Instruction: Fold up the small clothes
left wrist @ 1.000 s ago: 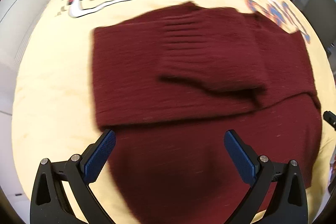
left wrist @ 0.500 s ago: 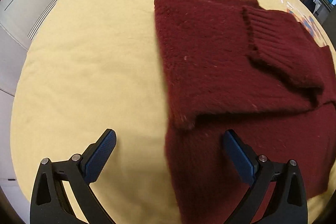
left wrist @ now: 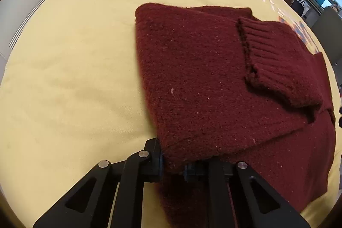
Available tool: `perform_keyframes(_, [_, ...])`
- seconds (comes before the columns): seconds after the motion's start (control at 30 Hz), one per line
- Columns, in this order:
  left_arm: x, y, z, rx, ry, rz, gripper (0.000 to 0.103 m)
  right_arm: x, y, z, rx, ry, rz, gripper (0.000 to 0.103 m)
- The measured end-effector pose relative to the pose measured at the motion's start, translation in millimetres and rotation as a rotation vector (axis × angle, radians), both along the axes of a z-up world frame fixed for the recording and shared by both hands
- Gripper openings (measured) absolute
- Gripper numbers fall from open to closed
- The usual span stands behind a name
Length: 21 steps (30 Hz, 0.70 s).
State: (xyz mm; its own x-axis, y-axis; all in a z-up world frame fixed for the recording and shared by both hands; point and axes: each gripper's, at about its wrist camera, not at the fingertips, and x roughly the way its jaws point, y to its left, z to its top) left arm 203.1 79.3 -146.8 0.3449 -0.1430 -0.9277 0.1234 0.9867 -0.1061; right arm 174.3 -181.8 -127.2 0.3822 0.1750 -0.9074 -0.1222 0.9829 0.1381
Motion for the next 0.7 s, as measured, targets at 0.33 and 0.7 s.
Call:
perform_keyframes(0.33, [-1, 8, -2, -0.032, 0.032, 0.011, 0.01, 56, 150, 4, -0.085, -0.035, 0.334, 0.103])
perform_keyframes(0.7, [2, 12, -4, -0.022, 0.036, -0.006, 0.011, 82, 179, -41, -0.17, 0.051, 0.383, 0.089])
